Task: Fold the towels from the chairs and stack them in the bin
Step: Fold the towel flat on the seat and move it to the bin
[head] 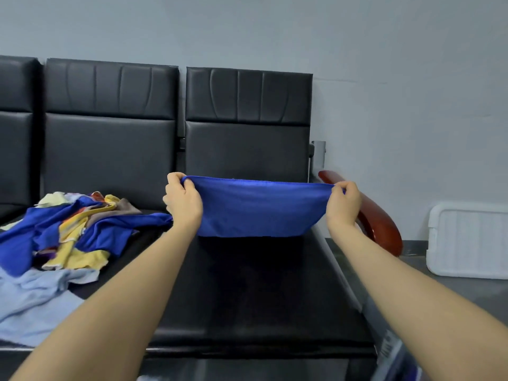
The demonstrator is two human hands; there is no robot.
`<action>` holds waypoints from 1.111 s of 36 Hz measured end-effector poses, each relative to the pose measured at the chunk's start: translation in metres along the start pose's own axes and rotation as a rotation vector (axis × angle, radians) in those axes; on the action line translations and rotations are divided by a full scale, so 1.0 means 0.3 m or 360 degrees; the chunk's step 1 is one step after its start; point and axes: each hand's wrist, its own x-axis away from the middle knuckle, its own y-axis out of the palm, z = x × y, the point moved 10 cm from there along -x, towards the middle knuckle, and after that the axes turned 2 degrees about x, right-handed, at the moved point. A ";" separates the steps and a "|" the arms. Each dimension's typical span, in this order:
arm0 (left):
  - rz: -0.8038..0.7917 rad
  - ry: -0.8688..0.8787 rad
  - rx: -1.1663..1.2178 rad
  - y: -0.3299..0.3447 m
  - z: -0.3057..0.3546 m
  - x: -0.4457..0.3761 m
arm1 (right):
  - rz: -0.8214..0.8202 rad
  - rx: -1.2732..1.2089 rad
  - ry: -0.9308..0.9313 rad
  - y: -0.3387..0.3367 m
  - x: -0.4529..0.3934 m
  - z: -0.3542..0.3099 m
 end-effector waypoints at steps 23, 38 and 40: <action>-0.0637 -0.0399 -0.1194 0.104 -0.417 0.153 | -0.0581 0.1102 0.0432 0.115 0.166 0.433; -0.0538 -0.0303 -0.1460 0.153 -0.475 0.065 | -0.0431 0.1148 0.0039 0.209 0.098 0.467; -0.0534 -0.0299 -0.1491 0.158 -0.478 0.055 | -0.0449 0.1172 0.0044 0.225 0.092 0.468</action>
